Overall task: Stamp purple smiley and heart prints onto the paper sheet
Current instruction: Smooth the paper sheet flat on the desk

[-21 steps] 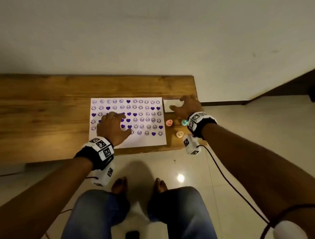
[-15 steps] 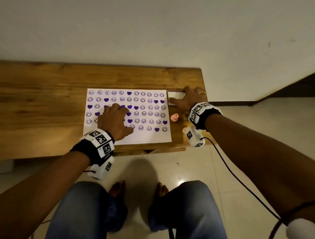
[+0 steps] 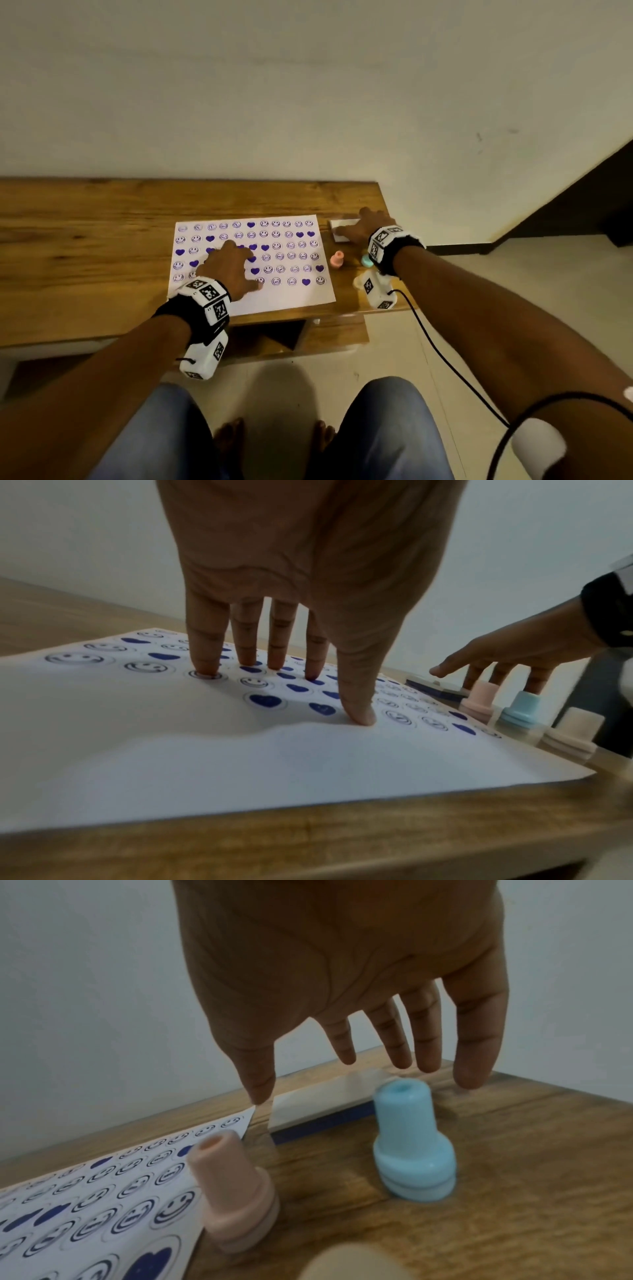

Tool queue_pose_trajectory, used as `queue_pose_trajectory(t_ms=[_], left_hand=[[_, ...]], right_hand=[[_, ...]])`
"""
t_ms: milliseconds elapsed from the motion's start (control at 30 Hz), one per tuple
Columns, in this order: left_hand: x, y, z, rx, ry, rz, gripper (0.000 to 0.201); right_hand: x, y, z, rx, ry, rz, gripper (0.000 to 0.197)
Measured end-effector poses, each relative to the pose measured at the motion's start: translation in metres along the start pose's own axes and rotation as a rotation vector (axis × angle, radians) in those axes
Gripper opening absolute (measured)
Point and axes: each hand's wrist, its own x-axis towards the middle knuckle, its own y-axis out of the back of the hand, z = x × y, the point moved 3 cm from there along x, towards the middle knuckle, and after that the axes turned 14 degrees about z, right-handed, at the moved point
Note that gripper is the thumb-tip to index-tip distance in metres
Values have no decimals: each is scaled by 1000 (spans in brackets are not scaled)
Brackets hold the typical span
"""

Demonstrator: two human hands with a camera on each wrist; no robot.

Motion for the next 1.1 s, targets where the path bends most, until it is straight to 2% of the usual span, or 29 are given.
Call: queue_pose_trajectory(t_ms=[333, 567, 667, 800, 933, 1100], left_hand=[[9, -1, 2, 14, 26, -45, 69], [9, -1, 3, 6, 18, -55, 68], [8, 0, 2, -8, 14, -51, 68], [7, -1, 1, -13, 5, -47, 68], [10, -2, -2, -19, -1, -50, 72], [10, -6, -6, -38, 0, -36, 72]], right_hand=[[9, -15, -7, -122, 35, 3, 101], [22, 13, -5, -43, 42, 40, 95], [24, 34, -33, -32, 108, 78, 91], [26, 38, -92, -53, 222, 48, 83], [23, 12, -150, -67, 292, 2, 82], [23, -32, -189, -46, 263, -16, 77]])
